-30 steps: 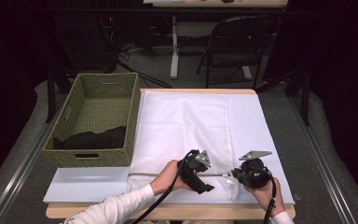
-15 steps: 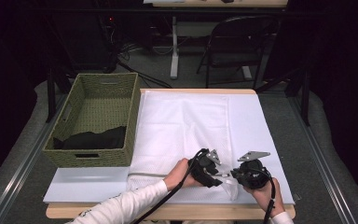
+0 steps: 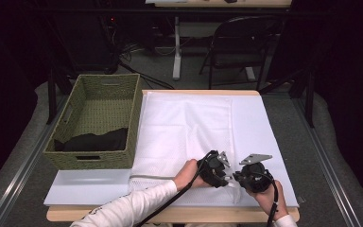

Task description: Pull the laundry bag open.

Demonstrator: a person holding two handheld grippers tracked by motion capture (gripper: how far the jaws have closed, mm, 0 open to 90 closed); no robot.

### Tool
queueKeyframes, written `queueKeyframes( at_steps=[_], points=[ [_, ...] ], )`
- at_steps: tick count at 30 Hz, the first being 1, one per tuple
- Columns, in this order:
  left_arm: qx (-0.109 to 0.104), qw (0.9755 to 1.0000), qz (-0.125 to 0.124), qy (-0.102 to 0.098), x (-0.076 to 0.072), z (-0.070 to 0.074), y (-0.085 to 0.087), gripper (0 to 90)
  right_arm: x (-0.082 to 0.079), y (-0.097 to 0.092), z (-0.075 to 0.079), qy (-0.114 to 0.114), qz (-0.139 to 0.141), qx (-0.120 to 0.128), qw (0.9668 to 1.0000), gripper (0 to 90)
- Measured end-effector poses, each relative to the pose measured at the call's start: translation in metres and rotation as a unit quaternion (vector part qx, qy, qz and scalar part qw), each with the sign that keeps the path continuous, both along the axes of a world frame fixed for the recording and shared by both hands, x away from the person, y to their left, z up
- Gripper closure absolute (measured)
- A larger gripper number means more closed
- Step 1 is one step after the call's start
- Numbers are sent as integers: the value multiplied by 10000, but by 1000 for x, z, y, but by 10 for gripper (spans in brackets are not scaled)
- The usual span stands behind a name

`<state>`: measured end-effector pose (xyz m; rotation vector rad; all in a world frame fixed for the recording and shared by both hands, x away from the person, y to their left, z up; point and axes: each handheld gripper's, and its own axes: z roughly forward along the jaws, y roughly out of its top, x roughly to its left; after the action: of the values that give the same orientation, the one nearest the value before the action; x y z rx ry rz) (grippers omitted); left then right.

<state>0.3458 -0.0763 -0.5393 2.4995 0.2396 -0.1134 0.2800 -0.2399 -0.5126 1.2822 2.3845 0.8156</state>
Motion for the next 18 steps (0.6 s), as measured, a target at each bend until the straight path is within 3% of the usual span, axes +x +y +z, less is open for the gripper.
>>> queueKeyframes(
  at_steps=[13,18],
  points=[
    [147,9997,-187,-39,-5,3,-3,714,1,1,-1,14,30,0,10000,849],
    [166,9999,-27,-33,-1,1,-3,713,1,2,-1,10,58,-32,10000,849]
  ],
)
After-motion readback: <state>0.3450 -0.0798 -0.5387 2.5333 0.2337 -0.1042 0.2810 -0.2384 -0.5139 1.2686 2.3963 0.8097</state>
